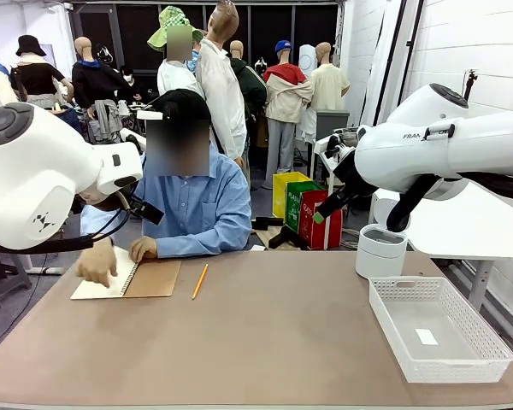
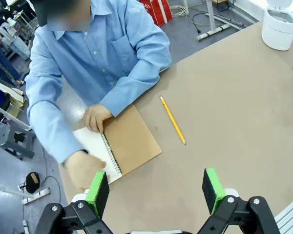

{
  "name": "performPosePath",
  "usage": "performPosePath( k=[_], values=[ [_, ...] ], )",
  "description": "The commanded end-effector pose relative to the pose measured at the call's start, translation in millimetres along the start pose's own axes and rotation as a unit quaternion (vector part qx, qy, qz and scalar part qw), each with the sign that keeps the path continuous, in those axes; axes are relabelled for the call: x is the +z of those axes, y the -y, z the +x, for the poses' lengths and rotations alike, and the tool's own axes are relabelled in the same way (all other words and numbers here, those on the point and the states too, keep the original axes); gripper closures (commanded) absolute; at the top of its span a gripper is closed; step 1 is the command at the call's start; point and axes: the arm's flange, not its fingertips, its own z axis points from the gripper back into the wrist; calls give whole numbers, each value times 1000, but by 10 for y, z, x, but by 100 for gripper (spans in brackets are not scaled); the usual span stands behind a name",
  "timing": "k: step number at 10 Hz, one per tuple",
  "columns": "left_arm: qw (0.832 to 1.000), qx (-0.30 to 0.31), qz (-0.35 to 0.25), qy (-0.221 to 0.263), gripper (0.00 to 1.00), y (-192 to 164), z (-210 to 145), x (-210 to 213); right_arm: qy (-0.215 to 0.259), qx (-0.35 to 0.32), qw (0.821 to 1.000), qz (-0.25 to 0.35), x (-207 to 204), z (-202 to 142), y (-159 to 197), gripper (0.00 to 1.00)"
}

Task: Sort the paper based on its condition.
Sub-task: If a person hands you a paper, place it in the Organizing basket , and if it's crumpled, put it in the Trash can.

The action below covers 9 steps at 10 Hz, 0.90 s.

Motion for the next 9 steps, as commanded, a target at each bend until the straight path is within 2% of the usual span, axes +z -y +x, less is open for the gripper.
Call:
performPosePath(
  k=[1, 9],
  values=[
    [1000, -7, 4, 2, 0, -6, 0, -5, -2, -2, 1000, -1, -23, 5, 2, 0],
    [1000, -7, 4, 2, 0, -6, 0, -5, -2, -2, 1000, -1, -23, 5, 2, 0]
  ],
)
